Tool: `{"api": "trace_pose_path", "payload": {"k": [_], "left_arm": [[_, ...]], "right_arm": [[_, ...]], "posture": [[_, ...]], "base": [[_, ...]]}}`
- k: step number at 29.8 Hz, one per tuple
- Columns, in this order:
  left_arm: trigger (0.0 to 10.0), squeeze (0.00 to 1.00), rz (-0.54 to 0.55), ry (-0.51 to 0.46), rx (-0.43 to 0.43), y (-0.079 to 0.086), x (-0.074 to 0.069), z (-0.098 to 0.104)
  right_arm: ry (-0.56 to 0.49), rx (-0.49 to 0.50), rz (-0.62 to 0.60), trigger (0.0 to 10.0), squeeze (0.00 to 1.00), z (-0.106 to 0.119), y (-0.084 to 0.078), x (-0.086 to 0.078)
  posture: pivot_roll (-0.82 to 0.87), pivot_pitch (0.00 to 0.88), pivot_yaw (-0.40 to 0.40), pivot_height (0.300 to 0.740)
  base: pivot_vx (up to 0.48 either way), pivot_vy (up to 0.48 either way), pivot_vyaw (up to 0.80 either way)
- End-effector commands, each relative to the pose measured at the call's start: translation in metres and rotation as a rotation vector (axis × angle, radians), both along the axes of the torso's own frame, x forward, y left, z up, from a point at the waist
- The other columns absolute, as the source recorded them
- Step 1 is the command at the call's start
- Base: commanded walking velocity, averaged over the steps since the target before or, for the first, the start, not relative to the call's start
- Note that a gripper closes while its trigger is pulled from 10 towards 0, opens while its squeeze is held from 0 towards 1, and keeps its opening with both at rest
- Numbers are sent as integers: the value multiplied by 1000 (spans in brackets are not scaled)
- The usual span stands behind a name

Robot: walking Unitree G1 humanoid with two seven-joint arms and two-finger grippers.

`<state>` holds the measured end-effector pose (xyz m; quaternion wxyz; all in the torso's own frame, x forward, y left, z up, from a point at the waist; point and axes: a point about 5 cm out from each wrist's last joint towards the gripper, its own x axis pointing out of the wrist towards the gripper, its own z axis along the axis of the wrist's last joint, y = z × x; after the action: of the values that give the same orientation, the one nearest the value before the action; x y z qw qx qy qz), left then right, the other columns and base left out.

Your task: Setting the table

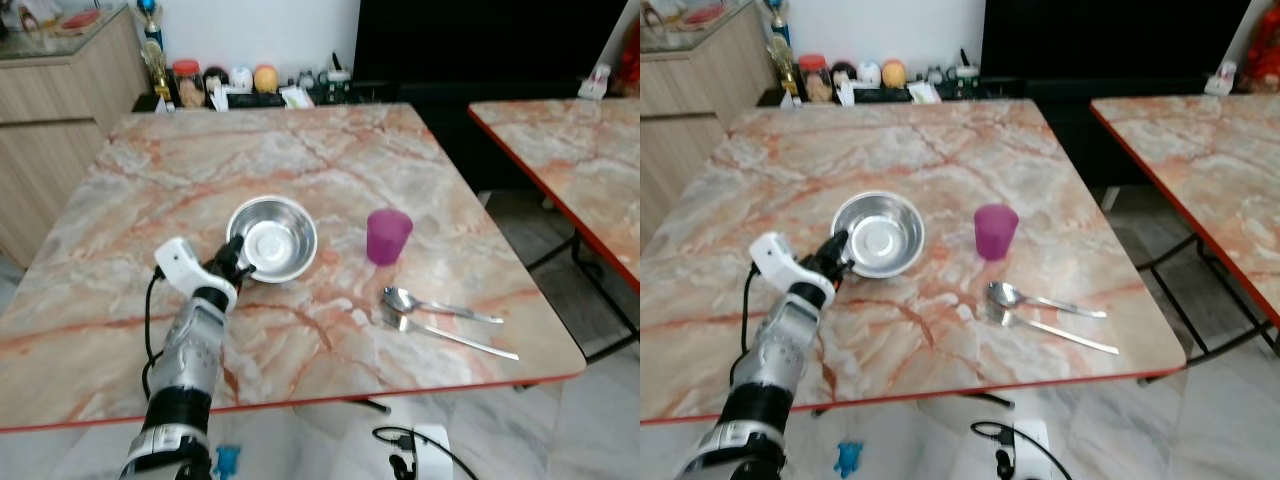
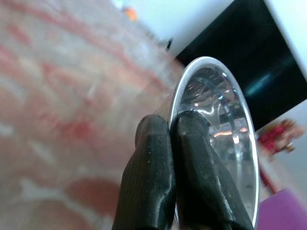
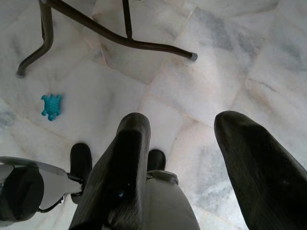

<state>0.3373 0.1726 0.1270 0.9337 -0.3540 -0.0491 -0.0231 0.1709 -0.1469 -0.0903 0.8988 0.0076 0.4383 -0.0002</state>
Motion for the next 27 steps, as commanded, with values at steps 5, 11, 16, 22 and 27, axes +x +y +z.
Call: {"api": "trace_pose_path", "payload": {"k": [5, 11, 16, 22, 27], "left_arm": [[10000, 0, 1, -143, -18, 10, -17, 29], [10000, 0, 12, -262, 13, 14, -23, 62], [10000, 0, 8, -261, 5, 10, -25, 67], [10000, 0, 2, -238, 1, 5, -24, 63], [10000, 0, -6, -231, 0, 3, -25, 66]], "right_arm": [[9, -10, -23, 10000, 0, -2, -4, -4], [6, -14, -24, 10000, 0, -1, -6, -2], [-6, -11, -22, 10000, 0, 0, -6, 0], [-11, -8, -25, 10000, 0, 1, -5, 1], [-5, -8, -25, 10000, 0, 0, -4, 0]], "posture": [[144, 0, -64, 728], [157, 0, -77, 728], [151, 0, -75, 728], [141, 0, -66, 728], [144, 0, -65, 728]], "base": [[0, 0, 0], [0, 0, 0], [0, -189, 0], [0, -422, 0], [0, -480, 0]]}}
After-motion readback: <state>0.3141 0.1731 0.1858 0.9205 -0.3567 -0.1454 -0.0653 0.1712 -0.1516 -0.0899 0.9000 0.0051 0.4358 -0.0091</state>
